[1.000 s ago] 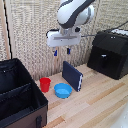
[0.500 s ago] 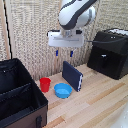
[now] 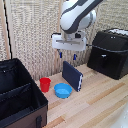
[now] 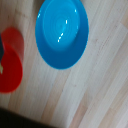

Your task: Please move the gripper into proximity with the fryer handle. Once close enough, gingerly grasp the handle and gently tug the fryer basket open in your direction.

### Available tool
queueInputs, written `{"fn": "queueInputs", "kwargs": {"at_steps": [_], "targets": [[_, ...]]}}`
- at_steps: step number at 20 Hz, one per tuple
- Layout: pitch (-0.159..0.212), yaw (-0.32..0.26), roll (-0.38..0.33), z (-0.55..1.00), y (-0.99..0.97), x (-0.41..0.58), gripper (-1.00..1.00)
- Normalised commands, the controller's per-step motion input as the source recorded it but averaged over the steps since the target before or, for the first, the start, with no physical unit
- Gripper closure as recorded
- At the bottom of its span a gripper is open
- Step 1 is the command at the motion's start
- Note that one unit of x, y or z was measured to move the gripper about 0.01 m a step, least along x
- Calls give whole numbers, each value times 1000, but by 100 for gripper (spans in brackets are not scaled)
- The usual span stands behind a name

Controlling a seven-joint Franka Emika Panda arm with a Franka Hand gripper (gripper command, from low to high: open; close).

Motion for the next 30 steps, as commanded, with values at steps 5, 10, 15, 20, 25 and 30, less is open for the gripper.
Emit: {"fn": "queueInputs", "kwargs": {"at_steps": [5,10,15,20,25,30], "targets": [[1,-108,-375,0,-211,28,-100],[-65,-12,-375,-12,-259,-3,-100],[-96,24,-375,-50,-356,-1,-100],[-85,82,-314,-61,-502,0,-100],[-97,122,-201,-34,-617,2,-100],[-94,154,-97,-66,-699,2,-100]]}}
